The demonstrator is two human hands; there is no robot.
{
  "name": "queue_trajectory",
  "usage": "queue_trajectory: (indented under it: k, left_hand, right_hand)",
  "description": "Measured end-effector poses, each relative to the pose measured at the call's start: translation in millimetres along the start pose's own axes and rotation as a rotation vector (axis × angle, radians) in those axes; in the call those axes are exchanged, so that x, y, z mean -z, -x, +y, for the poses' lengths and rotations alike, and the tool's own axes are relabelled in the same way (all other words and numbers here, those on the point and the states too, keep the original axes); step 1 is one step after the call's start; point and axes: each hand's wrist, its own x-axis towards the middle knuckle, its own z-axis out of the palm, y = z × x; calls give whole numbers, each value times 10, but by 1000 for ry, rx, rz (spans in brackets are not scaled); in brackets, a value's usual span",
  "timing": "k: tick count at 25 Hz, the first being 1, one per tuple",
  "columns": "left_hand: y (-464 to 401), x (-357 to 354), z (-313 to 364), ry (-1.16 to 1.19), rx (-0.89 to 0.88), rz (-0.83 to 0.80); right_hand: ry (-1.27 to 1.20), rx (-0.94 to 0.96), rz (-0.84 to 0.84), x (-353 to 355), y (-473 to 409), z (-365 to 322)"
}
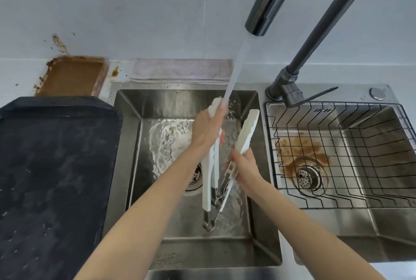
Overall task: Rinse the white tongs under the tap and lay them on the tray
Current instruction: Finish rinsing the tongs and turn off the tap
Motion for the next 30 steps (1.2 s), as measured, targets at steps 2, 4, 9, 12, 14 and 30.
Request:
queue_trajectory:
  k: [2,4,9,12,14,30]
  left_hand:
    - [-24,38,5,27,98,7]
    - [-52,95,-3,164,258,-10]
    - [-102,239,-116,559,432,-74]
    - [-109,344,-191,689,388,-149]
    - [-135,415,-219,745,386,-180]
    - [-18,526,-356,768,335,35]
  right_hand:
    - [20,43,-22,20,39,-17]
    - [50,87,-15,8,78,-31]
    - [157,237,70,-15,146,-131]
    - [150,276,-18,-46,226,-257]
    - [93,264,-149,-59,286,-357]
    - [189,314,-121,-430,150,-708]
